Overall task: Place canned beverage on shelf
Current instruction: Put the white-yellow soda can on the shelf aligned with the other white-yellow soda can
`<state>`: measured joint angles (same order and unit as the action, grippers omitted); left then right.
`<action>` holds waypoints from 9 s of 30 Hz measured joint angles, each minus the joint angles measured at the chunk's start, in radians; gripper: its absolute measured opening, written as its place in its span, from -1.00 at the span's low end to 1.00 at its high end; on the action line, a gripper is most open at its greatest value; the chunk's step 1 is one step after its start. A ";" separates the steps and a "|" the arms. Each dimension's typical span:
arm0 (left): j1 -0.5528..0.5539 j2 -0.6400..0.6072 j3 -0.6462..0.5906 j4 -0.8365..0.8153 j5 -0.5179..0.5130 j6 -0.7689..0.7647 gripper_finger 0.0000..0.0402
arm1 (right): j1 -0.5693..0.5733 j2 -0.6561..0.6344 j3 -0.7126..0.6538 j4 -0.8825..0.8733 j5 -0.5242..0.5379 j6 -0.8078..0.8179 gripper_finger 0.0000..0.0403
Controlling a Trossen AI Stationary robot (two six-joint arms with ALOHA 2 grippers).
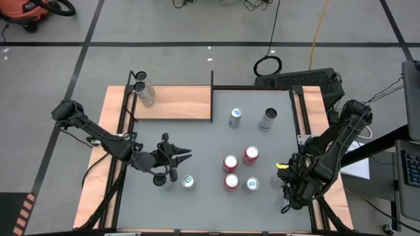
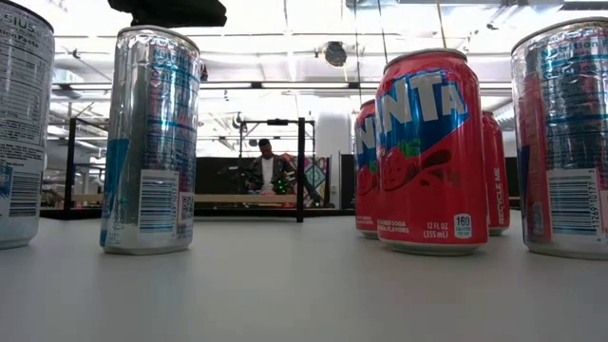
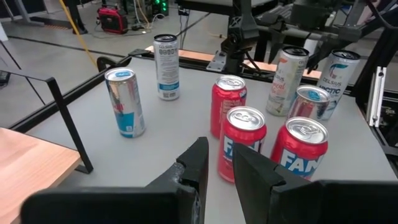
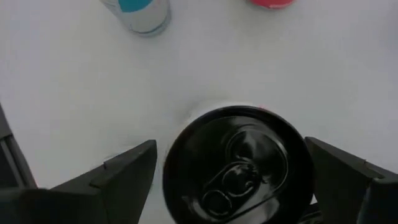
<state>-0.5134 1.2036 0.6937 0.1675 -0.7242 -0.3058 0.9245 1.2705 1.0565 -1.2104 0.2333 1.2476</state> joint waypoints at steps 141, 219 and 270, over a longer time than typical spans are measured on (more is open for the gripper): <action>0.118 0.250 0.000 0.559 0.070 0.611 0.46 | -0.592 0.236 0.521 0.609 0.045 -1.960 0.07; 0.058 0.245 0.000 0.874 -0.454 0.828 0.31 | -0.674 0.235 -0.110 2.201 0.263 -1.257 0.69; 0.287 0.246 0.002 0.792 -0.331 0.873 0.46 | -0.957 0.348 -0.010 2.244 -0.003 -1.137 -0.03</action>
<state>-0.2264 1.4498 0.6960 0.9593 -1.0547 0.5675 -0.0322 1.6188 1.0470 1.0335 0.2299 0.1106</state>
